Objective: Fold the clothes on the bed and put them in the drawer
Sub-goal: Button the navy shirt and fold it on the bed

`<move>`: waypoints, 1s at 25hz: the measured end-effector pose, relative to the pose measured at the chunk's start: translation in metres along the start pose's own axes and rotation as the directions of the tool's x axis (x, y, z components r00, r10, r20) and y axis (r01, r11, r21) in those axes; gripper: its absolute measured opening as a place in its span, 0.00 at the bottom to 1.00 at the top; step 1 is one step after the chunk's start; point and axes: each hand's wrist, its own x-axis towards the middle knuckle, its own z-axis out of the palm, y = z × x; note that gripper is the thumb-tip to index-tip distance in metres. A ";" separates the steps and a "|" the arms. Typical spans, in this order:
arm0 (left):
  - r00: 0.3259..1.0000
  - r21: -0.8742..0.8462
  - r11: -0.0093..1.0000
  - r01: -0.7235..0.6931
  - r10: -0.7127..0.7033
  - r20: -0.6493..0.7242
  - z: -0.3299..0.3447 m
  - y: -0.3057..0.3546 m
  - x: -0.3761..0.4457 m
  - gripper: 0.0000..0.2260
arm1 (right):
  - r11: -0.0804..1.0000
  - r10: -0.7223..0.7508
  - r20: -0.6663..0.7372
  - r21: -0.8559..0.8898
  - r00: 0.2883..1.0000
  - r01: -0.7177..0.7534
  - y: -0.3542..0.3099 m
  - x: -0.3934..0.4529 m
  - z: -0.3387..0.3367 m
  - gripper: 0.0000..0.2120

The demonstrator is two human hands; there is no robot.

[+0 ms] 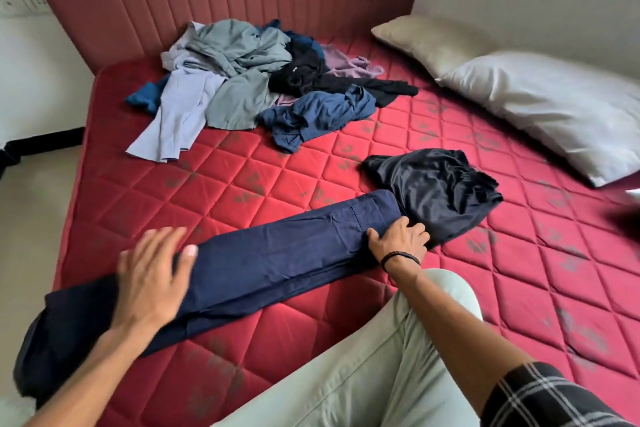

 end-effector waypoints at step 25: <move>0.442 -0.436 -0.138 0.889 0.020 0.897 0.021 0.199 0.080 0.29 | 0.452 -0.839 -0.153 0.339 0.523 0.825 -0.042 -0.072 -0.002 0.21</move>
